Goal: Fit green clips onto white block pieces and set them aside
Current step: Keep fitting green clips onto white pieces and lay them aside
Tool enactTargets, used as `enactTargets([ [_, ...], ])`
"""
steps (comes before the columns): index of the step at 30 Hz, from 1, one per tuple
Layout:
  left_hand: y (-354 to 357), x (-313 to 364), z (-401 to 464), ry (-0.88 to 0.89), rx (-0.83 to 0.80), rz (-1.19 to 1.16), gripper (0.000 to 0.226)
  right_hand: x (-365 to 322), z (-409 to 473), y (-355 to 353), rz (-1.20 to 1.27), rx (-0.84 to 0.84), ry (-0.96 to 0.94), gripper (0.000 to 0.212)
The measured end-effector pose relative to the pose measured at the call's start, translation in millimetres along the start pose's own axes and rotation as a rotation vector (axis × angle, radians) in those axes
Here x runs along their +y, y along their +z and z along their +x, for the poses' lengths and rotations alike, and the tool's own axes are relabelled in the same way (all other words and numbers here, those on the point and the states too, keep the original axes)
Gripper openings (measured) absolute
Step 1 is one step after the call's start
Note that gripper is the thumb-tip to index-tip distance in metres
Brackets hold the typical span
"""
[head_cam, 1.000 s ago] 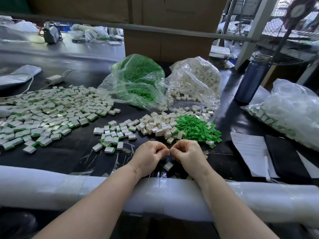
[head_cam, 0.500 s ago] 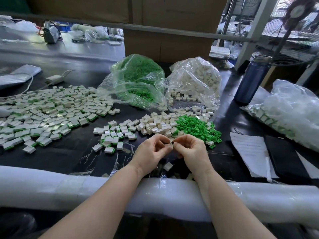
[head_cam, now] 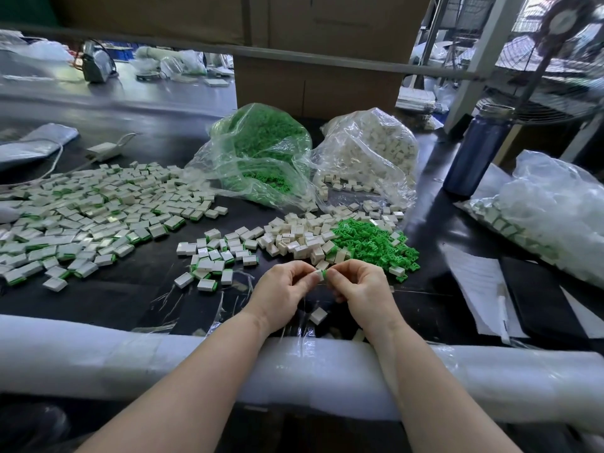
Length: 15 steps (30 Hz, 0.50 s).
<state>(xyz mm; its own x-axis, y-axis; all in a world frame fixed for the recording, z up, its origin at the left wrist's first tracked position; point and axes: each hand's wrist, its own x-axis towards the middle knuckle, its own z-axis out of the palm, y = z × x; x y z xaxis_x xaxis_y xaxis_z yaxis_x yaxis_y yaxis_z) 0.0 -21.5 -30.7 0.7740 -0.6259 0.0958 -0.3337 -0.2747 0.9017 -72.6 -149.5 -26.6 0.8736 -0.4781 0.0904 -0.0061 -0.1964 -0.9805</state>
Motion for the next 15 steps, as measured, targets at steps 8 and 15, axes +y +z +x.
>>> enactTargets([
  [8,-1.1,0.3,-2.6,-0.019,-0.042,0.094,0.013,0.0,0.0,1.0,-0.108,-0.038,0.011,0.021],
  [15,-1.6,-0.2,-2.0,-0.014,-0.062,0.173,0.014,-0.8,-1.5,-0.1,-0.179,-0.091,-0.032,0.023],
])
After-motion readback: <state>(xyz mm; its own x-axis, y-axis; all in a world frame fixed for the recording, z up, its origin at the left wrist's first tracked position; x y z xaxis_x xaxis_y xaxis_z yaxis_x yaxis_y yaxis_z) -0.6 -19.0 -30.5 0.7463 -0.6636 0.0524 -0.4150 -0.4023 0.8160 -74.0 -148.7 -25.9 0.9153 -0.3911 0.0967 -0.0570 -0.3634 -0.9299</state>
